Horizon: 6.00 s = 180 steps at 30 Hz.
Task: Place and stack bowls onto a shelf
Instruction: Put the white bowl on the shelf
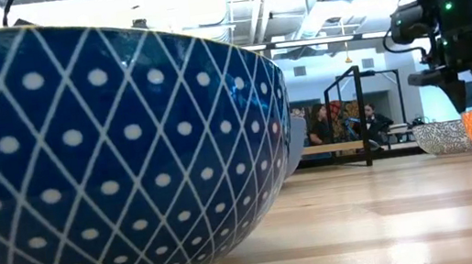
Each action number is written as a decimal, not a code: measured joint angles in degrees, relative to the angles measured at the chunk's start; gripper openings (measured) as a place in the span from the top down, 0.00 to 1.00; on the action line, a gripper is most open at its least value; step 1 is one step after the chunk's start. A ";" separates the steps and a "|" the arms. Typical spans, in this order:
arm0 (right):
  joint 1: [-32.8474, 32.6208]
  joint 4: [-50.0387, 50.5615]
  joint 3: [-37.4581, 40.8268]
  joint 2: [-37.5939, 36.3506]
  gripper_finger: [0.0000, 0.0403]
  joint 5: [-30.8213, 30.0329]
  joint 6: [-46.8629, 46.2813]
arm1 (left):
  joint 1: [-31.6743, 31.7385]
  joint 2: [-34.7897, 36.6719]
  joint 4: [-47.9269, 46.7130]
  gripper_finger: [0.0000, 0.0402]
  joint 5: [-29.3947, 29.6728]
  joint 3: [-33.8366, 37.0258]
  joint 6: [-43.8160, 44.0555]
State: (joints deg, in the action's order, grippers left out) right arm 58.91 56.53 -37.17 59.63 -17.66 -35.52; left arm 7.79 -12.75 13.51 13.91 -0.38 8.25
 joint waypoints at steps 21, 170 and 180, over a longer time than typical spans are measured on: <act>-2.65 -1.38 0.00 0.34 0.50 1.45 1.70 | 3.61 -3.06 -21.45 0.73 16.42 -11.69 8.53; -38.88 -34.43 -10.71 -0.27 0.50 4.58 29.13 | 36.19 -73.11 -72.07 0.73 15.87 -57.48 9.92; -38.88 -33.10 -10.71 -0.27 0.50 4.04 28.93 | 40.12 -73.09 -75.98 0.73 17.33 -57.48 16.50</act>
State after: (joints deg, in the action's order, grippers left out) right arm 20.03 23.43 -47.88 59.35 -13.62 -6.59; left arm 47.91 -85.84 -62.47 31.24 -57.87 24.75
